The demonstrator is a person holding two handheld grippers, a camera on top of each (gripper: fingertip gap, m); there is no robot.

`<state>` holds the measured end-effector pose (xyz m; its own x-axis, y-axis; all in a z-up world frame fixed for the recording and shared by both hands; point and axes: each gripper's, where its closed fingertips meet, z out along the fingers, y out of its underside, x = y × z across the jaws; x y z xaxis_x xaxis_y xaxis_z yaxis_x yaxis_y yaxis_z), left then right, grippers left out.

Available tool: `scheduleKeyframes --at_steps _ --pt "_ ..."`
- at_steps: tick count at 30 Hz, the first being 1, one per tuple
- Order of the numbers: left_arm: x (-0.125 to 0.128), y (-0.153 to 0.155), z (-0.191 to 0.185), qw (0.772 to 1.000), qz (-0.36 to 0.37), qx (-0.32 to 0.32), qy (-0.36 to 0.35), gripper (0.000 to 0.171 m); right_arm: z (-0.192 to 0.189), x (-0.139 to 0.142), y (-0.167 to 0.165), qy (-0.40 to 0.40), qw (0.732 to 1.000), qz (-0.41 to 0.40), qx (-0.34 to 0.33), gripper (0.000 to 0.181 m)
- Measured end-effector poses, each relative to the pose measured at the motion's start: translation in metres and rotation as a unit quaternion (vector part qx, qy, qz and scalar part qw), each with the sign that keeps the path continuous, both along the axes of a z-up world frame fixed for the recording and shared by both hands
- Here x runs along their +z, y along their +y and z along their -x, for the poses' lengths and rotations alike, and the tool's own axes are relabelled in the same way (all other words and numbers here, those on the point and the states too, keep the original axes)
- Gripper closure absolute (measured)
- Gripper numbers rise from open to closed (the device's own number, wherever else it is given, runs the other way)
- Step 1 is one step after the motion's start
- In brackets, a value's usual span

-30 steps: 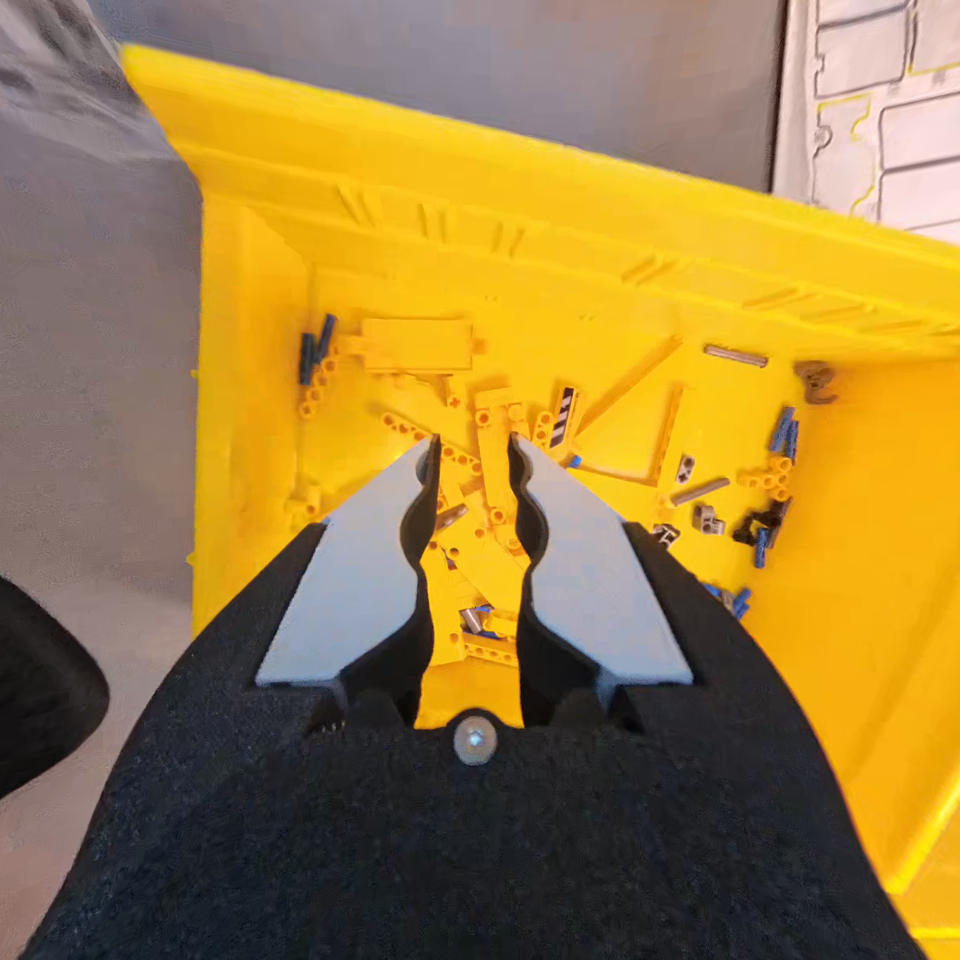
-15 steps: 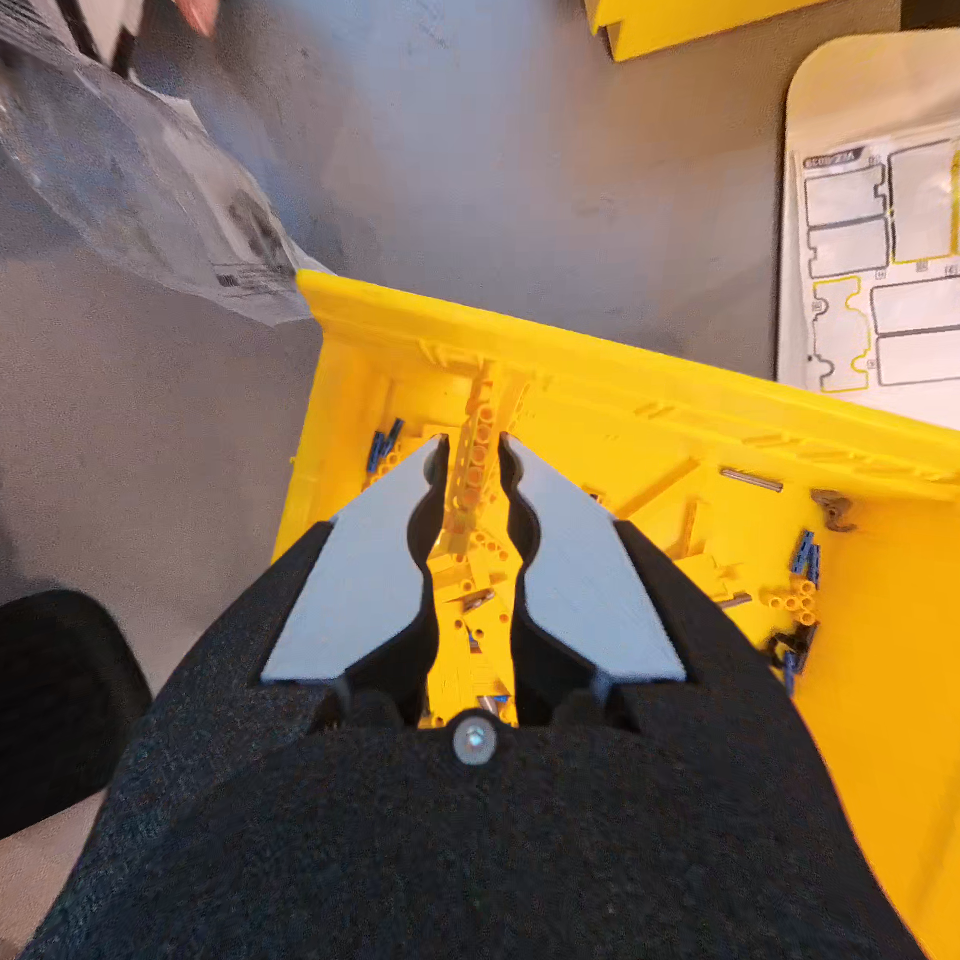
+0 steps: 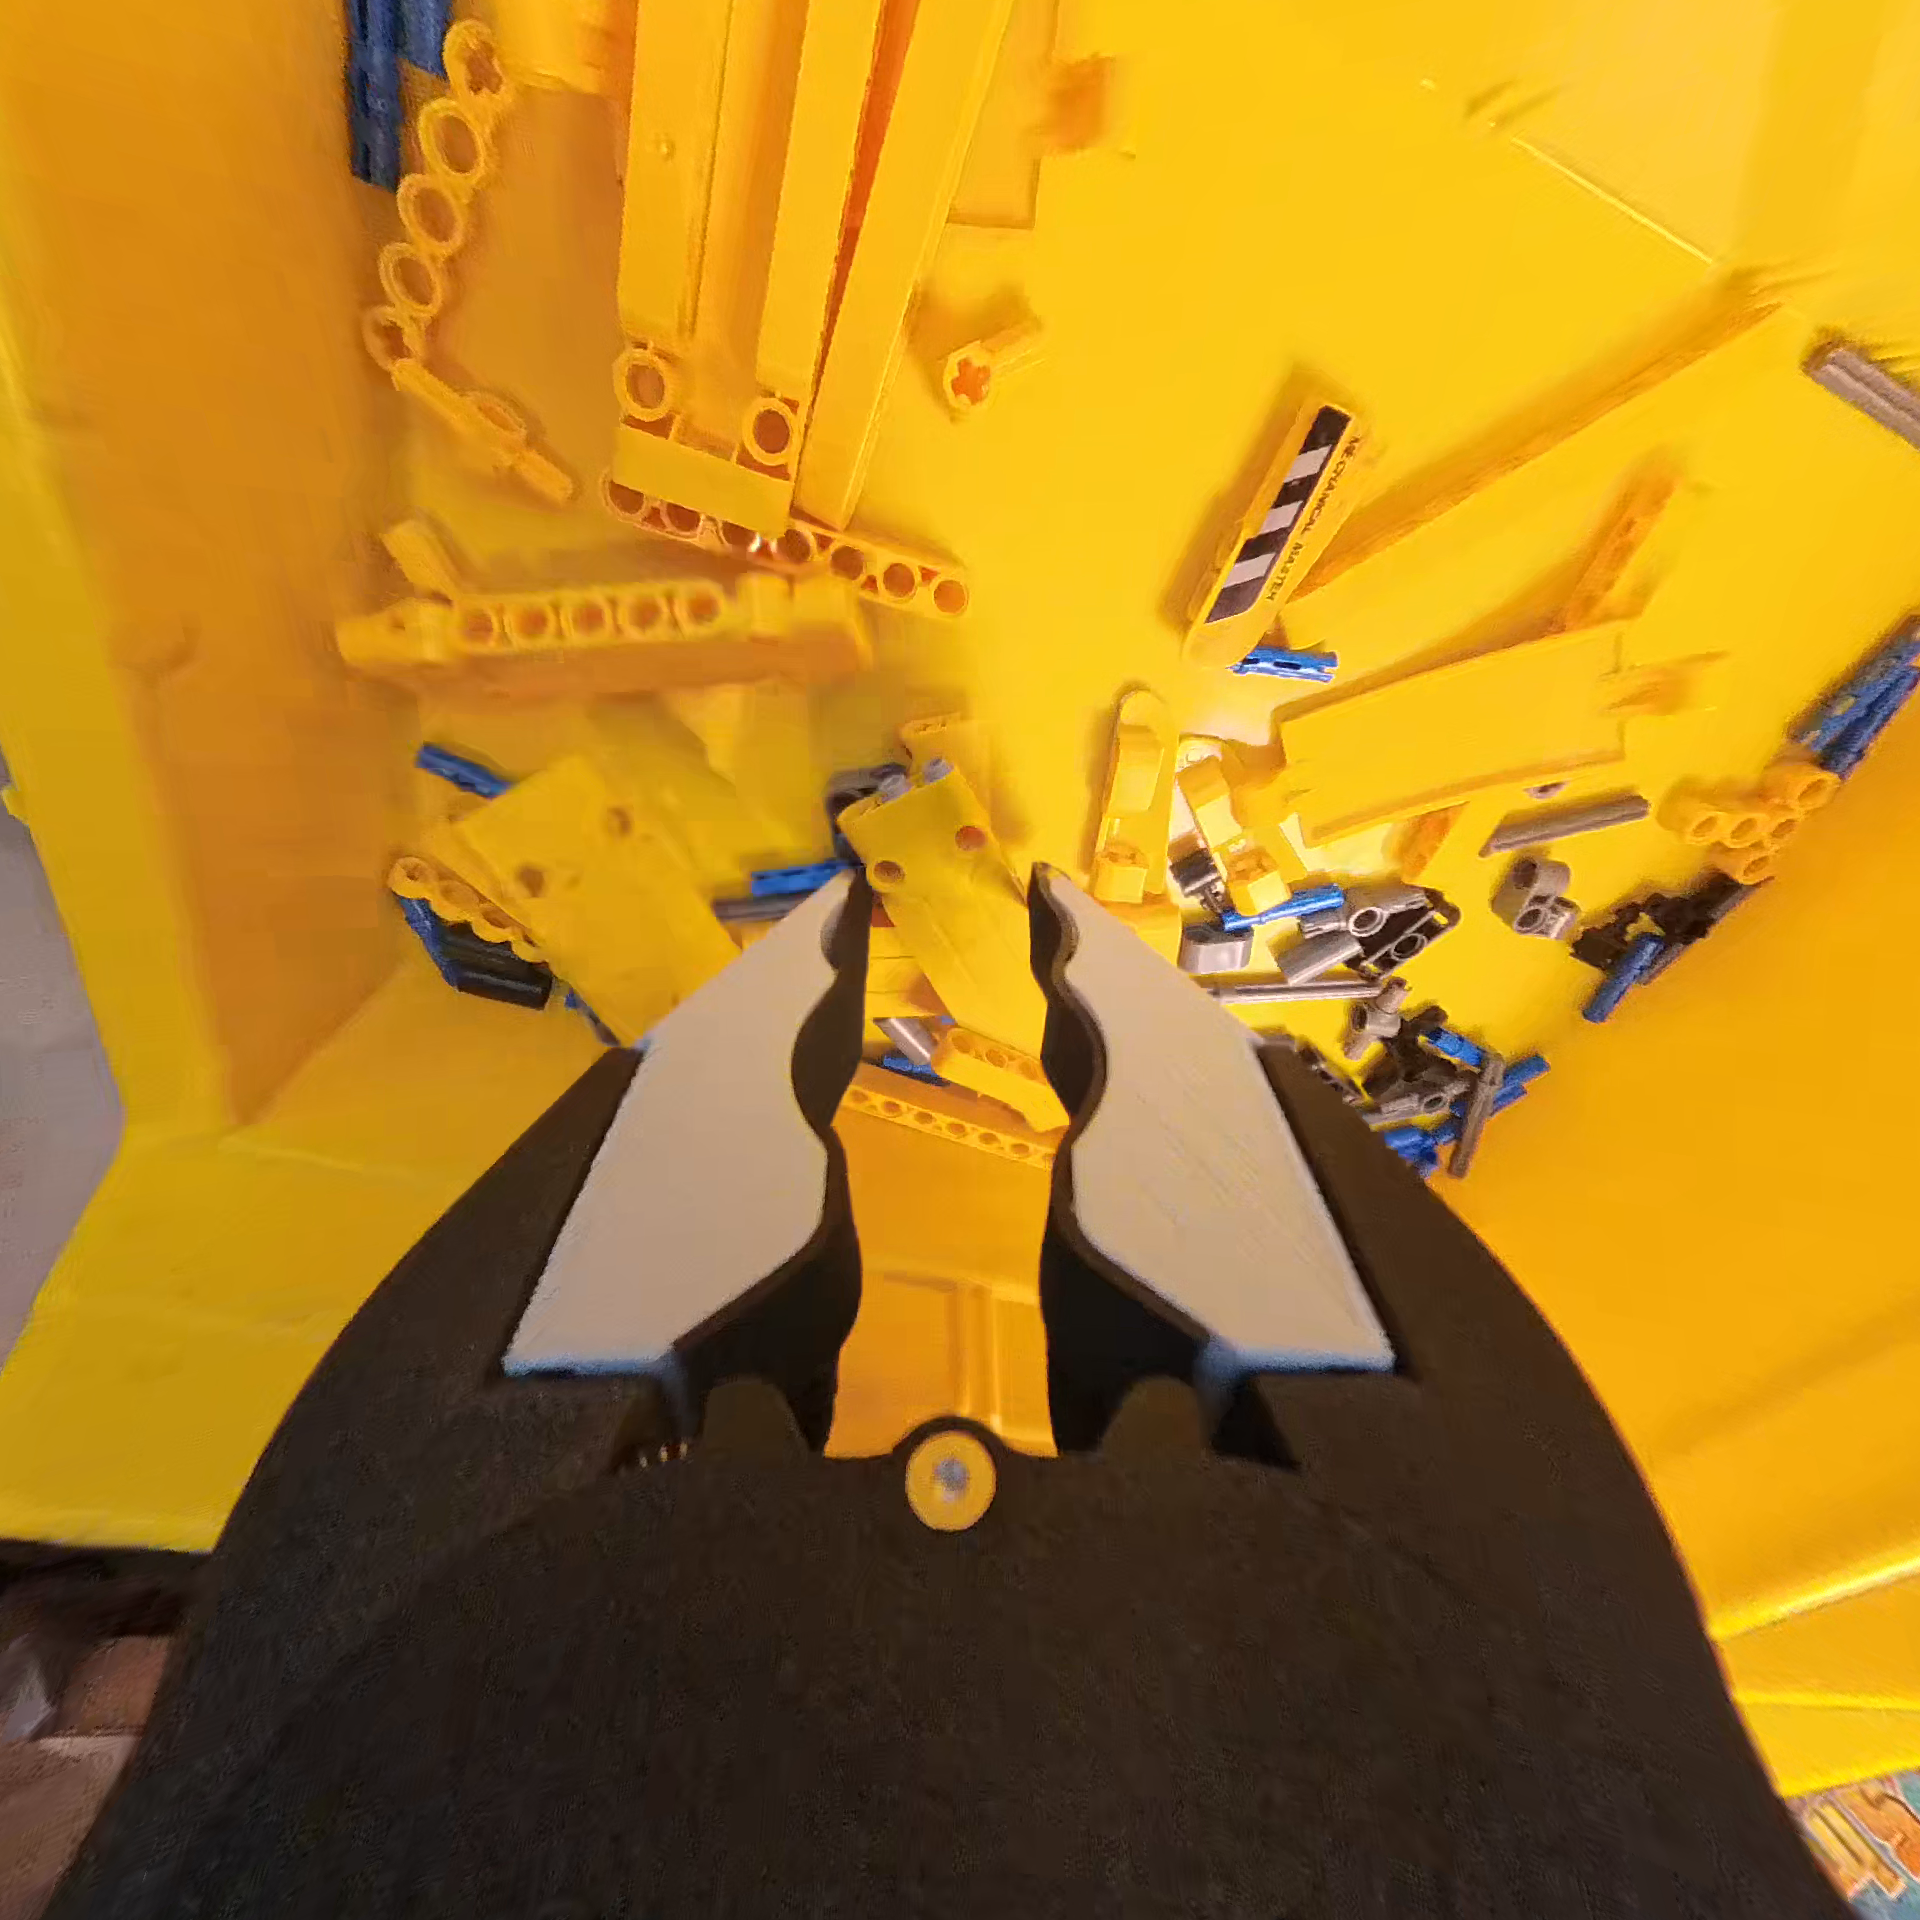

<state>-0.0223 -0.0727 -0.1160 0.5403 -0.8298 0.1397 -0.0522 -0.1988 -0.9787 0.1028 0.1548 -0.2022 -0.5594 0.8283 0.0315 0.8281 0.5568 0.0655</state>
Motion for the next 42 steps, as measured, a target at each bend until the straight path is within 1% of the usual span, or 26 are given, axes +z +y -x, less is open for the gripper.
scheduleKeyframes --at_steps 3,5,8,10,11,12,13,14,16,17,18,19,21,22,25,27,28,29,30,31,33,35,37,39,41,42 --pt "0.001 0.0 0.002 1.0 0.0 0.003 -0.002 0.171 0.003 0.001 -0.004 0.002 1.0 0.021 -0.001 0.154" --pt "0.001 0.001 0.002 1.0 -0.001 0.004 -0.003 0.171 0.014 0.009 -0.005 0.027 0.999 0.029 -0.002 0.155" --pt "0.001 0.001 0.002 1.0 0.001 0.003 -0.005 0.171 0.052 0.036 -0.023 0.134 0.989 0.063 0.013 0.155" --pt "0.001 0.001 0.002 1.0 0.002 0.003 -0.007 0.171 0.077 0.052 -0.021 0.203 0.978 0.03 0.027 0.155" --pt "0.001 0.001 0.003 1.0 0.002 0.003 -0.008 0.171 0.083 0.057 -0.019 0.218 0.975 0.006 0.037 0.151" --pt "0.002 0.001 0.003 1.0 0.002 0.004 -0.01 0.171 0.086 0.059 -0.021 0.225 0.973 -0.006 0.046 0.142" --pt "0.002 0.001 0.004 1.0 0.002 0.005 -0.011 0.171 0.085 0.059 -0.028 0.224 0.973 0.004 0.053 0.142" --pt "0.002 0.001 0.004 1.0 0.002 0.006 -0.012 0.171 0.079 0.056 -0.041 0.21 0.975 0.033 0.061 0.143" --pt "0.002 0.001 0.004 1.0 0.002 0.006 -0.014 0.171 0.053 0.044 -0.066 0.139 0.983 0.091 0.079 0.148" --pt "0.003 0.001 0.004 1.0 0.003 0.005 -0.014 0.171 0.038 0.035 -0.072 0.097 0.987 0.098 0.084 0.147" --pt "0.003 0.001 0.004 1.0 0.003 0.005 -0.015 0.171 0.025 0.025 -0.075 0.058 0.99 0.093 0.085 0.141" --pt "0.003 0.001 0.005 1.0 0.003 0.005 -0.016 0.171 0.015 0.015 -0.078 0.031 0.992 0.087 0.082 0.126" --pt "0.003 0.001 0.005 1.0 0.003 0.006 -0.019 0.171 0.009 -0.001 -0.073 0.016 0.994 0.046 0.096 0.124" --pt "0.003 0.002 0.006 1.0 0.003 0.006 -0.019 0.171 0.011 -0.002 -0.069 0.025 0.993 0.025 0.112 0.127" --pt "0.004 0.002 0.006 1.0 0.004 0.007 -0.022 0.171 0.017 -0.003 -0.064 0.035 0.991 0.011 0.125 0.152" --pt "0.004 0.002 0.007 1.0 0.004 0.009 -0.024 0.171 0.028 0.0 -0.052 0.055 0.991 -0.01 0.125 0.157" --pt "0.005 0.002 0.008 1.0 0.004 0.01 -0.026 0.171 0.041 0.004 -0.04 0.09 0.988 -0.036 0.122 0.157" --pt "0.005 0.003 0.008 1.0 0.005 0.01 -0.027 0.171 0.058 0.013 -0.033 0.145 0.982 -0.048 0.115 0.156" --pt "0.005 0.003 0.009 1.0 0.005 0.011 -0.029 0.171 0.069 0.022 -0.028 0.183 0.977 -0.045 0.098 0.156" --pt "0.005 0.003 0.009 0.999 0.006 0.013 -0.03 0.171 0.075 0.03 -0.023 0.203 0.975 -0.044 0.081 0.156" --pt "0.005 0.004 0.01 0.999 0.008 0.015 -0.034 0.171 0.079 0.043 -0.014 0.223 0.971 -0.05 0.065 0.142" --pt "0.006 0.004 0.011 0.999 0.008 0.015 -0.035 0.171 0.074 0.048 -0.016 0.222 0.973 -0.025 0.056 0.142" --pt "0.005 0.004 0.01 0.999 0.008 0.014 -0.035 0.171 0.057 0.045 -0.03 0.184 0.981 0.028 0.054 0.148" --pt "0.005 0.004 0.01 0.999 0.008 0.013 -0.034 0.171 0.043 0.039 -0.043 0.153 0.985 0.066 0.052 0.151" --pt "0.005 0.004 0.009 0.999 0.007 0.013 -0.033 0.171 0.037 0.036 -0.062 0.144 0.983 0.107 0.046 0.152" --pt "0.005 0.004 0.009 0.999 0.007 0.012 -0.032 0.171 0.035 0.034 -0.069 0.143 0.982 0.114 0.053 0.154"
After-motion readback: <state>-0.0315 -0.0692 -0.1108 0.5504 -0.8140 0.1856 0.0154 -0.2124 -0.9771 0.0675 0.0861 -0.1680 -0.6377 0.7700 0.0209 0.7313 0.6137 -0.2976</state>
